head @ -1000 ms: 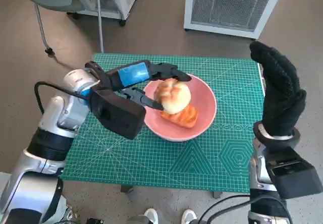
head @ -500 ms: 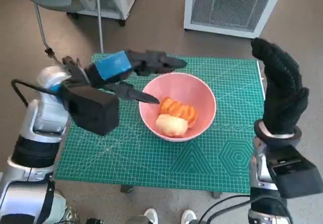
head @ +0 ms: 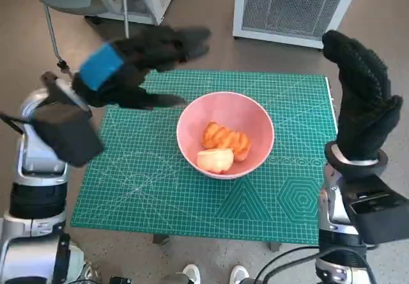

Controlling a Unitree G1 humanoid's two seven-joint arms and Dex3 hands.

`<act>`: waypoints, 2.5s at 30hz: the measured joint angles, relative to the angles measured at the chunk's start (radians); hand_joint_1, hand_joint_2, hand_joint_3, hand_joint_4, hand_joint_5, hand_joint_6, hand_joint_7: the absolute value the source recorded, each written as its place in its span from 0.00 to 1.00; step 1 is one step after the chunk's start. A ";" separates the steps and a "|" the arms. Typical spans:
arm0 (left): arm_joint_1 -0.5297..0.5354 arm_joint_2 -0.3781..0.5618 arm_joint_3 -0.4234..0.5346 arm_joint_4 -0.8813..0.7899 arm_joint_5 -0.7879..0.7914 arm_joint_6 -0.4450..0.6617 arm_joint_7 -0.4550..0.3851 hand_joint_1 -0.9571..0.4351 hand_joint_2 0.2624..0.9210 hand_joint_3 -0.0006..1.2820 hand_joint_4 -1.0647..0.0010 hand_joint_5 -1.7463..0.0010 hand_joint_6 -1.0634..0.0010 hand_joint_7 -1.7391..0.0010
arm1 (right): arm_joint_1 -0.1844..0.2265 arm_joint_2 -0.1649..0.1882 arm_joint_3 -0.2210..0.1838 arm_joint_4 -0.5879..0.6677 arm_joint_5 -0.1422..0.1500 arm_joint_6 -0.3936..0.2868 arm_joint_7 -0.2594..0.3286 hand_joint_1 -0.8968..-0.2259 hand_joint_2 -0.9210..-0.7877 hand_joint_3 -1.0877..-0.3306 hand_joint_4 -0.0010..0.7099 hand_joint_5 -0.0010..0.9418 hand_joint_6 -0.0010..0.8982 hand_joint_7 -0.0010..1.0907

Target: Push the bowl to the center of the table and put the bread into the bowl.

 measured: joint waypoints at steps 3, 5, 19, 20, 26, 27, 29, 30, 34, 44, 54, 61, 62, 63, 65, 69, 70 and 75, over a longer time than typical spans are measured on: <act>0.017 -0.057 0.030 0.063 -0.032 -0.104 0.062 0.43 1.00 0.09 0.60 1.00 0.57 0.96 | -0.009 0.000 0.004 0.000 0.009 0.002 0.010 0.58 0.00 0.50 0.44 0.03 0.00 0.66; 0.026 -0.091 0.044 0.100 -0.046 -0.162 0.096 0.42 1.00 0.11 0.61 1.00 0.59 0.97 | -0.016 0.000 0.004 0.002 0.019 0.002 0.016 0.57 0.00 0.51 0.45 0.03 0.00 0.66; 0.117 -0.249 0.065 0.146 -0.125 -0.315 0.215 0.44 1.00 0.16 0.71 1.00 0.66 1.00 | -0.071 0.000 0.009 0.035 0.019 0.018 0.038 0.58 0.00 0.50 0.43 0.02 0.00 0.64; 0.121 -0.254 0.065 0.144 -0.125 -0.315 0.221 0.45 1.00 0.16 0.72 1.00 0.66 1.00 | -0.073 0.000 0.010 0.035 0.019 0.019 0.038 0.58 0.00 0.50 0.43 0.02 0.00 0.64; 0.135 -0.271 0.061 0.131 -0.124 -0.317 0.254 0.46 1.00 0.16 0.72 1.00 0.66 1.00 | -0.079 0.000 0.014 0.041 0.016 0.023 0.038 0.59 0.00 0.50 0.43 0.02 0.00 0.64; 0.136 -0.272 0.060 0.128 -0.122 -0.318 0.257 0.46 1.00 0.16 0.72 1.00 0.66 1.00 | -0.080 0.000 0.015 0.043 0.015 0.023 0.037 0.59 0.00 0.50 0.43 0.02 0.00 0.64; 0.138 -0.274 0.058 0.124 -0.114 -0.320 0.263 0.45 1.00 0.16 0.72 1.00 0.65 0.99 | -0.082 0.002 0.018 0.048 0.014 0.023 0.037 0.59 0.00 0.50 0.43 0.02 0.00 0.64; 0.139 -0.274 0.056 0.121 -0.108 -0.322 0.266 0.45 1.00 0.16 0.72 1.00 0.65 0.99 | -0.084 0.003 0.019 0.050 0.013 0.023 0.036 0.59 0.00 0.50 0.43 0.02 0.00 0.64; 0.148 -0.275 0.047 0.116 -0.095 -0.327 0.268 0.46 1.00 0.15 0.70 0.99 0.64 0.99 | -0.089 0.009 0.023 0.058 0.013 0.023 0.035 0.59 0.00 0.50 0.43 0.02 0.00 0.64; 0.161 -0.275 0.035 0.136 -0.101 -0.354 0.244 0.64 1.00 0.11 0.68 0.99 0.63 0.99 | -0.095 0.010 0.025 0.068 0.013 0.024 0.035 0.64 0.00 0.48 0.44 0.02 0.01 0.64; 0.162 -0.275 0.028 0.174 -0.097 -0.389 0.243 0.72 1.00 0.11 0.66 0.99 0.64 1.00 | -0.095 0.011 0.025 0.069 0.013 0.024 0.033 0.62 0.00 0.48 0.44 0.02 0.01 0.64; 0.162 -0.277 0.024 0.174 -0.096 -0.389 0.243 0.71 1.00 0.11 0.66 1.00 0.63 1.00 | -0.095 0.011 0.025 0.071 0.011 0.024 0.031 0.62 0.00 0.48 0.44 0.02 0.01 0.64; 0.162 -0.278 0.023 0.174 -0.096 -0.389 0.243 0.71 1.00 0.11 0.66 1.00 0.63 1.00 | -0.095 0.011 0.025 0.071 0.010 0.024 0.031 0.62 0.00 0.48 0.44 0.02 0.01 0.64; 0.162 -0.279 0.022 0.174 -0.096 -0.389 0.243 0.71 1.00 0.11 0.66 1.00 0.63 1.00 | -0.095 0.011 0.025 0.072 0.010 0.024 0.031 0.62 0.00 0.48 0.44 0.02 0.01 0.64; 0.162 -0.280 0.021 0.174 -0.095 -0.387 0.243 0.70 1.00 0.11 0.66 1.00 0.63 1.00 | -0.095 0.011 0.025 0.073 0.009 0.024 0.030 0.62 0.00 0.48 0.44 0.02 0.01 0.64; 0.162 -0.282 0.019 0.174 -0.093 -0.386 0.243 0.69 1.00 0.10 0.66 1.00 0.63 1.00 | -0.095 0.011 0.025 0.075 0.000 0.024 0.030 0.61 0.00 0.48 0.44 0.02 0.01 0.64; 0.162 -0.283 0.019 0.174 -0.092 -0.386 0.243 0.69 1.00 0.10 0.66 1.00 0.63 1.00 | -0.095 0.010 0.025 0.076 -0.002 0.024 0.030 0.61 0.00 0.48 0.44 0.02 0.01 0.64; 0.162 -0.283 0.017 0.174 -0.091 -0.385 0.243 0.69 1.00 0.10 0.66 1.00 0.63 1.00 | -0.097 0.010 0.024 0.082 -0.003 0.024 0.030 0.61 0.00 0.49 0.44 0.01 0.01 0.64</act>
